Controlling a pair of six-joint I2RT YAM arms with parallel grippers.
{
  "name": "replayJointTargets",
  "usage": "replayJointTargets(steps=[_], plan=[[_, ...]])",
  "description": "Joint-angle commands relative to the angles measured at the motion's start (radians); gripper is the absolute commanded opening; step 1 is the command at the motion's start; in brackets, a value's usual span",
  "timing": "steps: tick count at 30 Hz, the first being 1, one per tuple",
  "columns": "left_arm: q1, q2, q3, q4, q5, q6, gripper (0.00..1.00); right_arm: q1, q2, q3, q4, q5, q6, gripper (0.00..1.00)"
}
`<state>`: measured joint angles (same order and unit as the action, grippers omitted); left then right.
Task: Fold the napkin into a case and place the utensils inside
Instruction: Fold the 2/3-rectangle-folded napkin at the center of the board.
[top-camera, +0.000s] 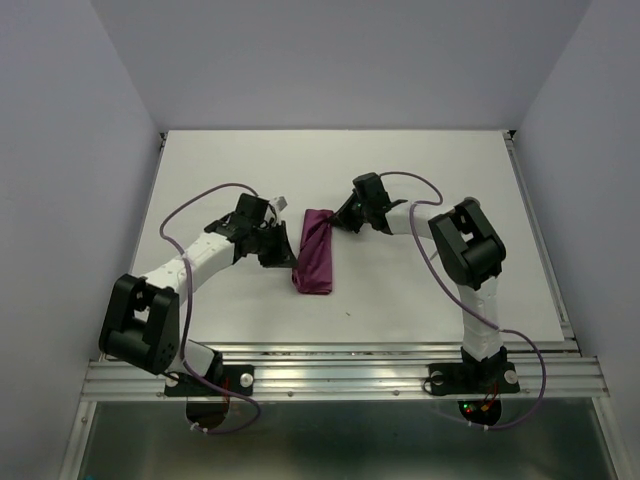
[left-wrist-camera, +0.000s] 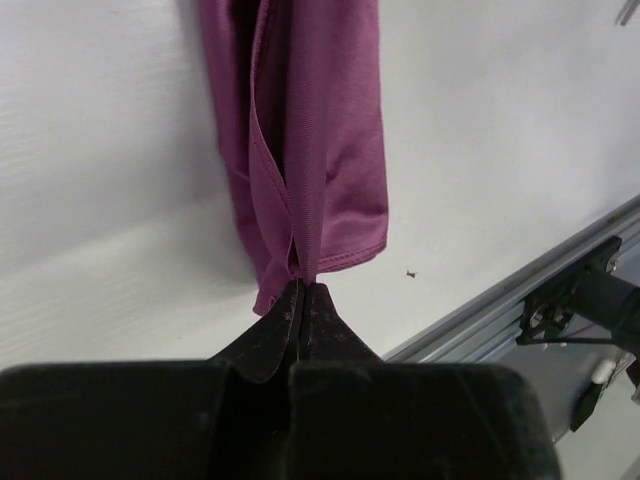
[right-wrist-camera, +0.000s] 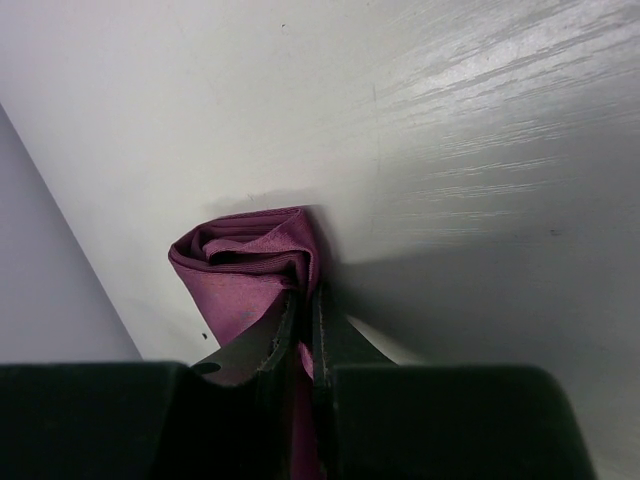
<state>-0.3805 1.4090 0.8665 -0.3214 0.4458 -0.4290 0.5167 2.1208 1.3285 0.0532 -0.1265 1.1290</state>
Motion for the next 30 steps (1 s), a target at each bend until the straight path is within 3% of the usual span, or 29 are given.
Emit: replayJointTargets(steps=[1,9,21,23,27,30], plan=[[-0.063,0.001,0.049,0.034,0.041,-0.016,0.0,-0.009,0.005,-0.021,0.0,0.045,0.02,0.01],[-0.211,0.091,0.095,0.077,0.025,-0.06,0.0,-0.009,0.002,-0.032,0.005,0.053,0.026,0.01],[-0.294,0.246,0.13,0.124,-0.024,-0.059,0.0,-0.009,0.005,-0.045,0.014,0.048,0.025,0.01],[-0.304,0.255,0.15,0.091,-0.041,-0.047,0.12,-0.009,0.005,-0.046,0.014,0.047,0.022,0.01],[-0.308,0.24,0.259,-0.036,-0.191,-0.001,0.54,-0.009,0.005,-0.046,0.014,0.044,0.011,0.01],[-0.31,0.188,0.337,-0.119,-0.245,0.036,0.55,-0.009,0.004,-0.045,0.013,0.044,0.005,0.01]])
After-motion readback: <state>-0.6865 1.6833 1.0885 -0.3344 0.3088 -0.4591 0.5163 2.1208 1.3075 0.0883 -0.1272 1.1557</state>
